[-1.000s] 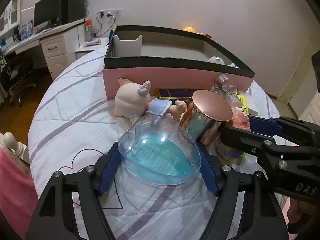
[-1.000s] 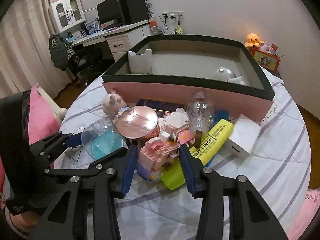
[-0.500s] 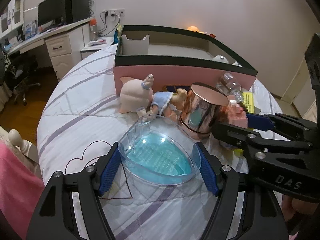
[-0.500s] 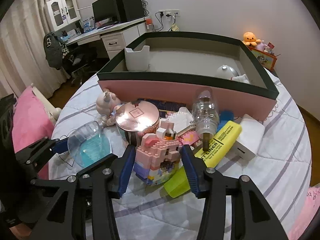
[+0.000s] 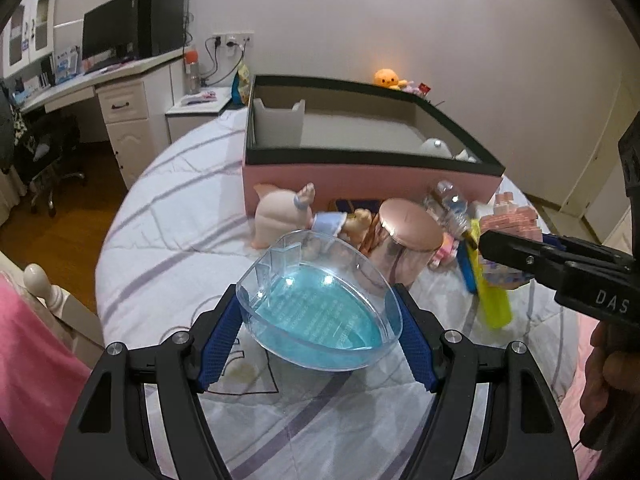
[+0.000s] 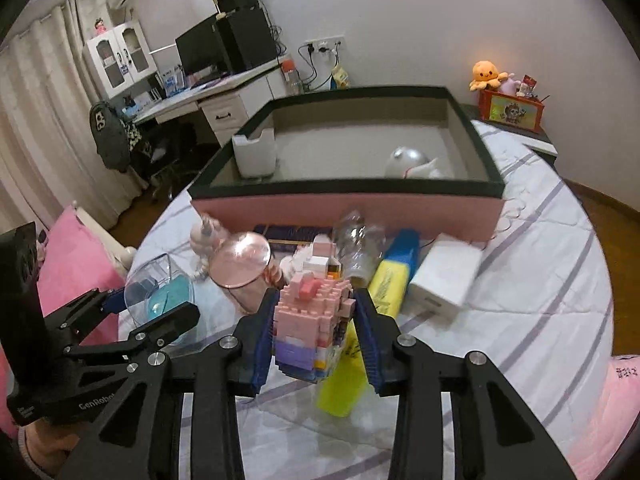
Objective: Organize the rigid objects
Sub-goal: 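Lift both items into the pink box and open both tools, then withdraw both tools from the box toward the remaining items, then grasp the yellow highlighter with the right tool while the left tool grasps the rose-gold canister, then carry the highlighter and canister into the pink box and open both tools, then withdraw both tools from the box back toward the remaining items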
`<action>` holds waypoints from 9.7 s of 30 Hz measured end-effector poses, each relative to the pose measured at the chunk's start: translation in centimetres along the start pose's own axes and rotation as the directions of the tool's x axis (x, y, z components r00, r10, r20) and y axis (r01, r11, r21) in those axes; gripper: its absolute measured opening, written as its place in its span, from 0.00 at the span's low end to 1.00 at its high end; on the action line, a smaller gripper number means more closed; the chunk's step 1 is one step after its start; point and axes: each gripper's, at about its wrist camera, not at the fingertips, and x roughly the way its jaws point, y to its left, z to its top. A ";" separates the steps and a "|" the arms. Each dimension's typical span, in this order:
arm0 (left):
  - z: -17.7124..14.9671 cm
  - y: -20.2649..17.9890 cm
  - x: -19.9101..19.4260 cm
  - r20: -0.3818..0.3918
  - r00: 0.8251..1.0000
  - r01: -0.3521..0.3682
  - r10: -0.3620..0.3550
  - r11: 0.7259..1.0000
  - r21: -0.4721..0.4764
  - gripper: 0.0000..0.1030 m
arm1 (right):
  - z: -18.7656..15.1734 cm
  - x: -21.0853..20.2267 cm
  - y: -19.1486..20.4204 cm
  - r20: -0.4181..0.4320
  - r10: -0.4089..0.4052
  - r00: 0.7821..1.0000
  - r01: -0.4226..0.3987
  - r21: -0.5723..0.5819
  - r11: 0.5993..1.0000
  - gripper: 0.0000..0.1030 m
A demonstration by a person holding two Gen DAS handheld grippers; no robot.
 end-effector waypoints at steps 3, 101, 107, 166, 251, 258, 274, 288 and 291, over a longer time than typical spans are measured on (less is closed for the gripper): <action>0.9 -0.1 -1.0 0.022 1.000 0.005 -0.005 1.000 0.007 0.72 | 0.5 -0.9 -0.1 0.025 0.018 1.000 -0.018 0.003 1.000 0.37; 4.1 0.1 -11.9 0.266 0.962 -0.048 0.067 0.996 -0.078 1.00 | -0.1 -12.0 -0.3 0.293 -0.249 0.923 0.219 0.132 0.967 1.00; 3.9 -0.3 -12.1 0.271 0.961 -0.042 0.057 0.997 -0.063 1.00 | 0.0 -12.2 0.1 0.295 -0.248 0.923 0.220 0.123 0.968 1.00; 1.4 -1.9 -1.1 0.020 0.999 -0.039 0.040 0.999 -0.021 1.00 | -2.8 3.2 -1.0 -0.072 -0.100 0.992 0.107 0.100 0.989 0.47; 19.8 -1.7 9.0 0.136 0.990 0.032 -0.037 0.999 0.037 0.47 | 15.1 6.9 -8.0 0.079 -0.095 0.992 0.091 0.058 0.994 0.20; 20.5 -1.9 12.1 0.105 0.994 0.036 -0.040 0.999 0.039 0.47 | 15.6 9.8 -9.4 0.028 -0.110 0.994 0.108 0.068 0.992 0.20; 20.1 -1.3 10.4 0.173 0.985 -0.027 0.023 0.999 0.022 0.95 | 15.4 8.4 -8.6 0.073 -0.134 0.988 0.127 0.083 0.988 0.84; 17.3 -0.4 3.7 0.228 0.973 -0.040 0.041 0.999 -0.008 1.00 | 13.1 2.7 -6.6 0.152 -0.158 0.976 0.139 0.126 0.982 1.00; 16.6 -0.5 2.3 0.232 0.972 -0.042 0.043 0.999 -0.010 1.00 | 12.3 1.2 -5.9 0.171 -0.152 0.973 0.132 0.126 0.983 1.00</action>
